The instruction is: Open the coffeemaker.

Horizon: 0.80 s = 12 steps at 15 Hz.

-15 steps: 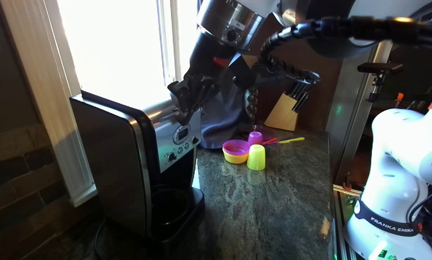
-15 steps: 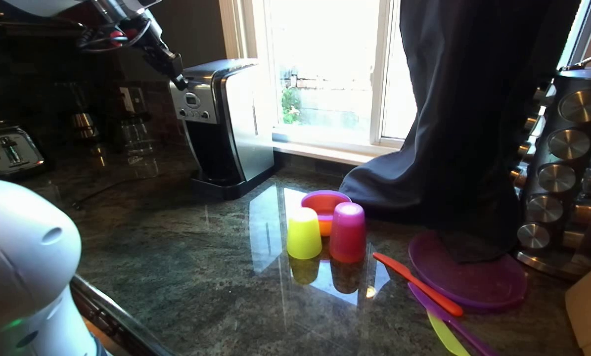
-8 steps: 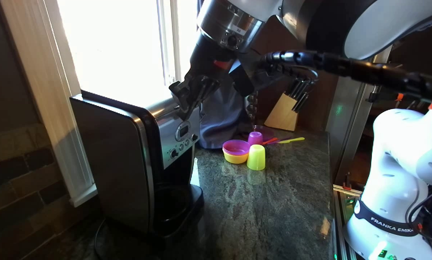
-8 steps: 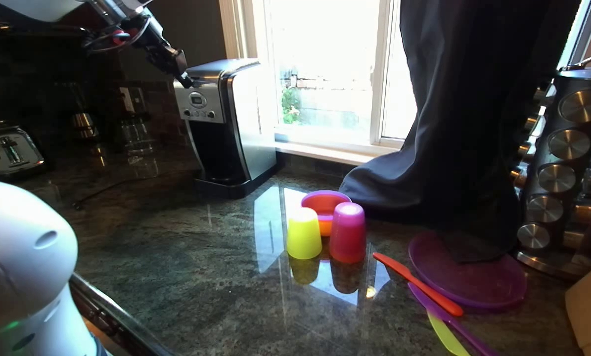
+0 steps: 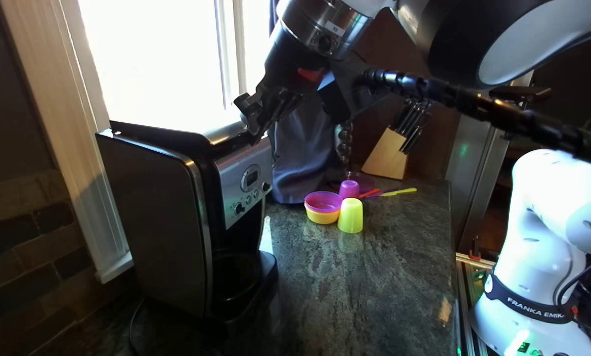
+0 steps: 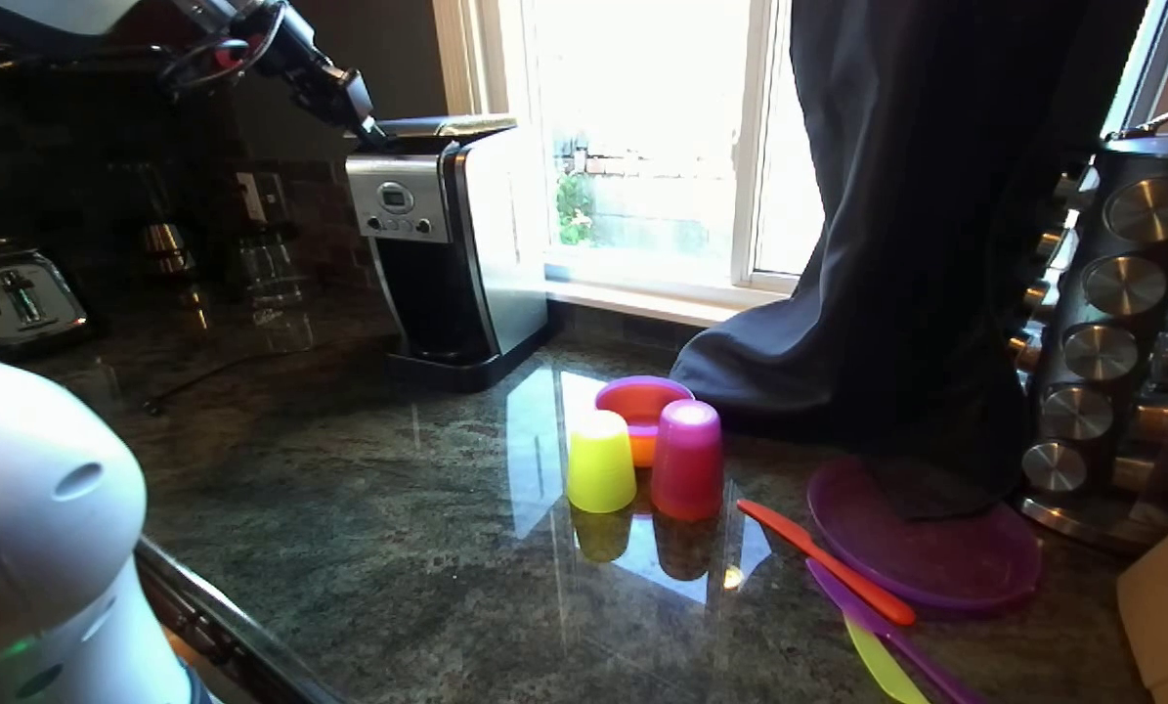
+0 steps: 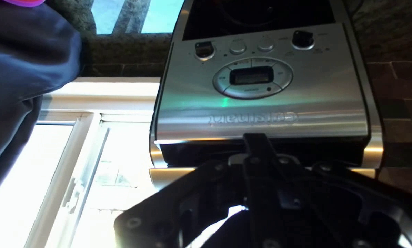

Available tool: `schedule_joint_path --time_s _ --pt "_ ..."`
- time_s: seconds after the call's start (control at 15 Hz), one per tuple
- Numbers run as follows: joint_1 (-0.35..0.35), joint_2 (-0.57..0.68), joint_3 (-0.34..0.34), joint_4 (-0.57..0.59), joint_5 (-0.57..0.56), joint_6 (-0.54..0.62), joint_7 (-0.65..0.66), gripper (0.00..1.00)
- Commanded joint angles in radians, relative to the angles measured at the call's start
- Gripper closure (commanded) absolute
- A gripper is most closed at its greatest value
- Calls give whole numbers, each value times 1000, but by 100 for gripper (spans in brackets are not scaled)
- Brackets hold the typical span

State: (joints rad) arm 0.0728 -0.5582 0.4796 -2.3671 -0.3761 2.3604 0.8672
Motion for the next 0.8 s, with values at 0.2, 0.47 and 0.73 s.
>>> schedule_joint_path --time_s 0.2,0.47,0.73 --pt "-79 -45 54 3 -159 45 77 100" --pt "-130 -67 81 23 -294 78 140 100" --pt "-165 -62 84 45 -437 129 209 100"
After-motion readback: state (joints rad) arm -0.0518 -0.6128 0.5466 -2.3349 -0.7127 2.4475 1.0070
